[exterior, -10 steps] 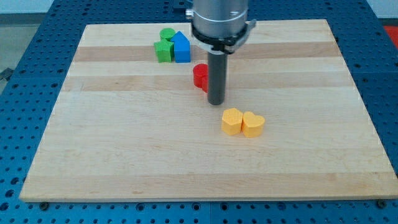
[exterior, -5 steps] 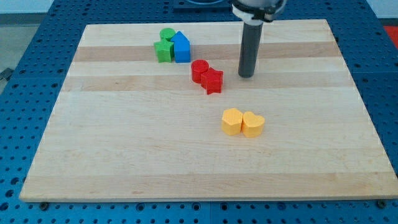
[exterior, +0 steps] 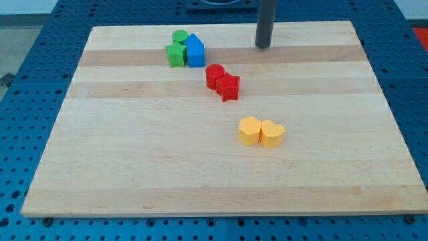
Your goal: Move the green star parallel to the left of the yellow hexagon
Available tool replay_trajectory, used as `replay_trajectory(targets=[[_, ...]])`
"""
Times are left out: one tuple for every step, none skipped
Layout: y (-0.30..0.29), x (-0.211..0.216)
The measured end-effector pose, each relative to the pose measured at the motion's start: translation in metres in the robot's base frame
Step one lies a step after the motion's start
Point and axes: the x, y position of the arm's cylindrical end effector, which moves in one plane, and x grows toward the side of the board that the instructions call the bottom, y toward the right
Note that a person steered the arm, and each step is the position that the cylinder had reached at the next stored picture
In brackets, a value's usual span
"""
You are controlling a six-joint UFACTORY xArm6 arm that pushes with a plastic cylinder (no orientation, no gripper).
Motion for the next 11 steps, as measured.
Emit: replay_trajectory(targets=[[-0.002,-0.01],[-0.017,-0.01],[-0.055,-0.023],[-0.113,-0.029],[-0.151,-0.027],[-0.156,-0.011],[-0.158,0.013],[-0.174,0.038],[-0.202,0.064],[-0.217,0.07],[-0.221,0.07]])
